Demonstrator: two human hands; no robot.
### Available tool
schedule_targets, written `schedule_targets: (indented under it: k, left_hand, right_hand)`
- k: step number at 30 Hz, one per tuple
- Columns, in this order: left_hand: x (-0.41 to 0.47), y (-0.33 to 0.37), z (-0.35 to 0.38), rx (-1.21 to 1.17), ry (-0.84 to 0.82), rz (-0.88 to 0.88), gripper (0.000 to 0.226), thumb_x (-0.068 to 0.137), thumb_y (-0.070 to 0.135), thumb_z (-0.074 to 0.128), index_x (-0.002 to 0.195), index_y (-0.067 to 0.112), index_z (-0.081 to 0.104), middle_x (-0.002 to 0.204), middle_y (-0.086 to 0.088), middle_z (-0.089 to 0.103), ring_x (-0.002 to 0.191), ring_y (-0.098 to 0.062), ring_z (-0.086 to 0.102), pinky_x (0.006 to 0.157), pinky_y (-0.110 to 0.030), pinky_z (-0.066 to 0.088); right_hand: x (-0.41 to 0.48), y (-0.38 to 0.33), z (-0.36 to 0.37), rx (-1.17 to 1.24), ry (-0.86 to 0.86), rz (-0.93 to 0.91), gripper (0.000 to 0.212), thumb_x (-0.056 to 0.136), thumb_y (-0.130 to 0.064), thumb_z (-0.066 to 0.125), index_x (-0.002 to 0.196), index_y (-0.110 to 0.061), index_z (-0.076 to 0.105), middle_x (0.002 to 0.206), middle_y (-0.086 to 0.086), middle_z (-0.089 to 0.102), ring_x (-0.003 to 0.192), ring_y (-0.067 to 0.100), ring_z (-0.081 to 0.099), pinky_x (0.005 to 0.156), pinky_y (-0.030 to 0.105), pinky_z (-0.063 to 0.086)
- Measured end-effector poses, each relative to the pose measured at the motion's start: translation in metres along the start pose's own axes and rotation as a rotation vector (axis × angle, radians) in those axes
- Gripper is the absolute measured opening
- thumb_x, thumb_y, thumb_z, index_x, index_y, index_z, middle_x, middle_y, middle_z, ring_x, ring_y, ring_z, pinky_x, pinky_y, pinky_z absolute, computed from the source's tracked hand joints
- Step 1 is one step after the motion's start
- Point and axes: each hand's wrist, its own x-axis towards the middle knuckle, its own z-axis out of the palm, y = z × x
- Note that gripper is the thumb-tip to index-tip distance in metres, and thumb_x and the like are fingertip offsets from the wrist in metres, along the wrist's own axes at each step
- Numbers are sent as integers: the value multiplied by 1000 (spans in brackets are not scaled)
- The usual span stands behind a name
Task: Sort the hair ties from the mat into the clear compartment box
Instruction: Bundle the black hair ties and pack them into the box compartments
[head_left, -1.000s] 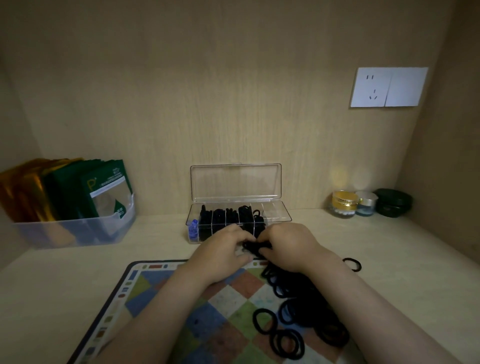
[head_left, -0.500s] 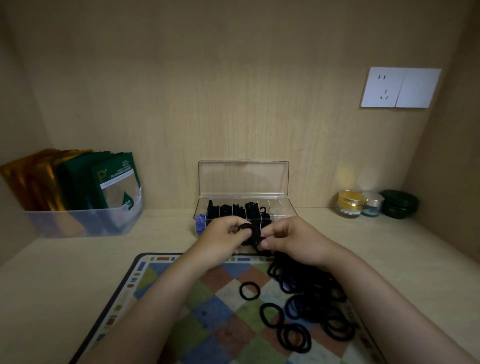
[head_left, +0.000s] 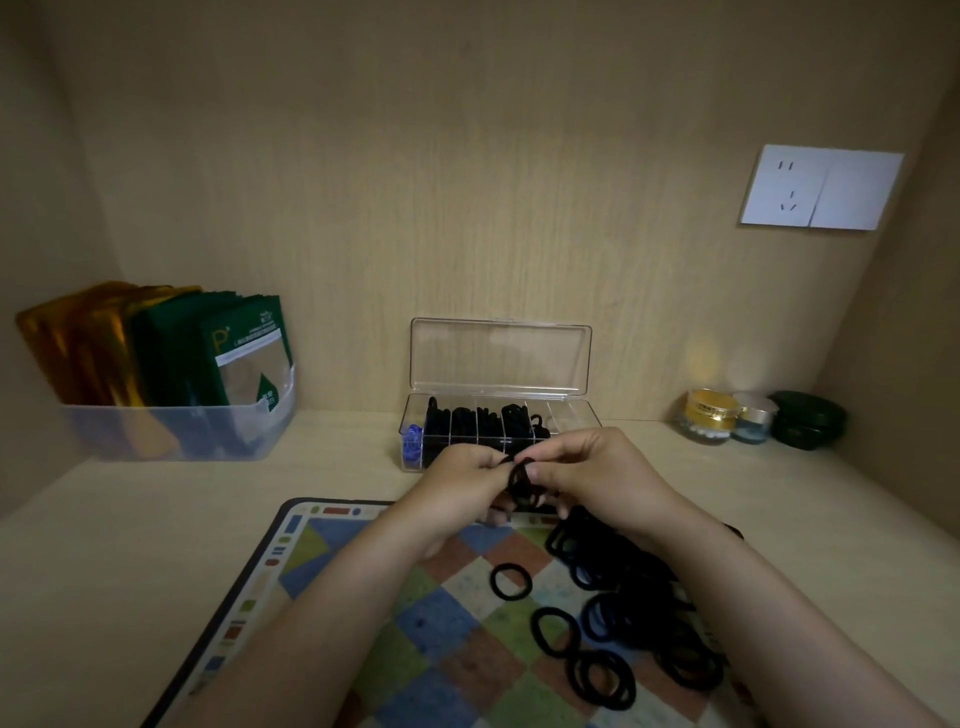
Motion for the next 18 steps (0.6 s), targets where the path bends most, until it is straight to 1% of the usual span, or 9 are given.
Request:
schedule_targets:
  k: [2,4,7,9,11,13,15,17,18]
  left_hand:
    - [-3,2,3,-152,-53,-35,21,94,29,67,100,9,74,92,-10,76,80,-16,68,76,-30,61]
    - [-4,3,3,-224,-76,-56,23,95,27,65,104,8,73,95,-10,76,83,-18,69,82,-33,61]
    - [-5,4,0,-308,-129,-90,29,98,30,60,111,7,69,102,-13,75,89,-23,71,87,-40,60]
    - [-5,5,-1,-326,-159,-95,37,94,40,63,113,8,69,106,-11,73,92,-26,72,84,-39,61]
    - [-6,5,-1,-215,-140,-65,36,90,36,70,113,9,70,106,-8,73,90,-20,72,82,-35,61]
    - [-5,3,-4,-129,-107,-52,25,91,23,71,108,5,71,92,-7,73,81,-14,71,77,-30,62]
    - [-4,2,-9,-101,-63,-71,18,92,19,69,104,5,71,76,-5,71,71,-11,69,69,-26,61]
    - [-1,1,-15,-31,14,-77,13,92,19,69,98,7,72,68,-4,69,61,-10,67,67,-26,61]
    - [0,0,-18,14,52,-71,11,92,20,70,95,9,71,67,-5,69,59,-10,66,67,-27,61]
  right_hand:
    - [5,7,1,-85,88,-17,12,86,0,72,93,-6,79,80,15,76,55,15,61,50,29,54]
    - [9,13,0,-140,156,-26,13,86,-2,74,88,-13,80,79,14,76,54,20,61,55,38,58]
    - [11,19,1,-205,198,-42,12,86,-5,74,89,-16,80,76,11,76,53,23,64,59,43,61]
    - [11,20,3,-241,208,-66,12,86,-7,74,90,-16,81,75,8,77,52,23,65,57,42,61]
    - [11,19,4,-265,210,-89,12,86,-9,74,89,-18,81,73,4,76,52,21,66,54,37,60]
    - [11,18,4,-300,195,-97,10,86,-12,75,92,-18,81,68,-2,74,53,12,65,51,25,55]
    - [9,18,4,-361,155,-105,13,87,-16,75,98,-21,78,68,-7,71,55,3,64,55,15,50]
    - [7,18,3,-425,100,-129,18,88,-21,74,104,-27,72,76,-7,70,56,-4,61,60,13,46]
    - [6,17,2,-462,59,-141,16,87,-23,74,102,-28,70,80,-7,70,58,-6,60,63,14,45]
